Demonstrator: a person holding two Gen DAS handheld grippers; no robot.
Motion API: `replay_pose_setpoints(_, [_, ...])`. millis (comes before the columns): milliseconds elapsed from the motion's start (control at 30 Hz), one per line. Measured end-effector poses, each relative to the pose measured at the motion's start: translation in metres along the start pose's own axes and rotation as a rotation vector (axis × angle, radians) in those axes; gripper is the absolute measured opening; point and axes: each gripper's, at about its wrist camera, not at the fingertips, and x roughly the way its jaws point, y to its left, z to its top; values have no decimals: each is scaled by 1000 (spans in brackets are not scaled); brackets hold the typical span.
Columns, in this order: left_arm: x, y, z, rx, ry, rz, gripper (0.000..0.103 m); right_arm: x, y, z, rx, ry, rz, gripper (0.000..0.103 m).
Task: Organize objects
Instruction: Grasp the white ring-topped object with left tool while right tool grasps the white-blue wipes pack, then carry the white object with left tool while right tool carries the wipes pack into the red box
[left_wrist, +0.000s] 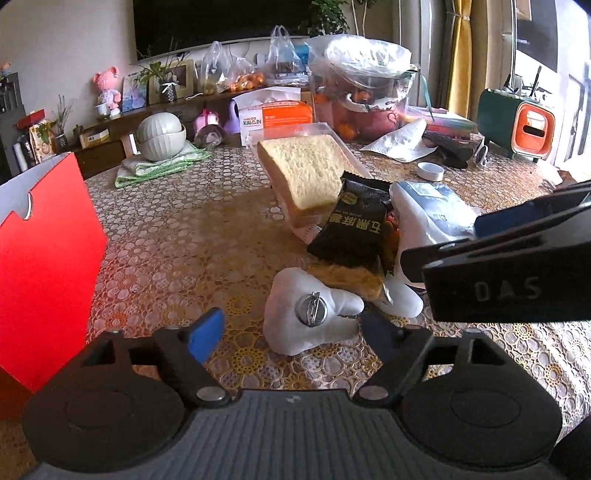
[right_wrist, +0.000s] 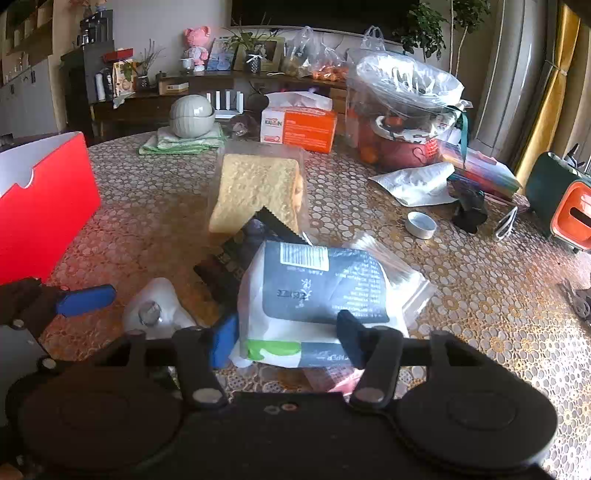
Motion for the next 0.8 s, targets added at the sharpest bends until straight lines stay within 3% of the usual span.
replay_pose_setpoints(33, [0, 0, 0, 2, -4, 3, 77, 0, 0, 0, 4, 1, -2, 45])
replay_pose_setpoints(133, [0, 2, 0, 4, -4, -3, 55, -2, -3, 1, 21, 3, -2, 33])
replay_pose_setpoints(267, [-1, 5, 0, -1, 2, -15, 52, -5, -6, 0, 34, 3, -9, 7])
replay_pose_setpoints(800, [-56, 24, 13, -80, -53, -29, 47, -72, -36, 7, 66, -120, -45, 1])
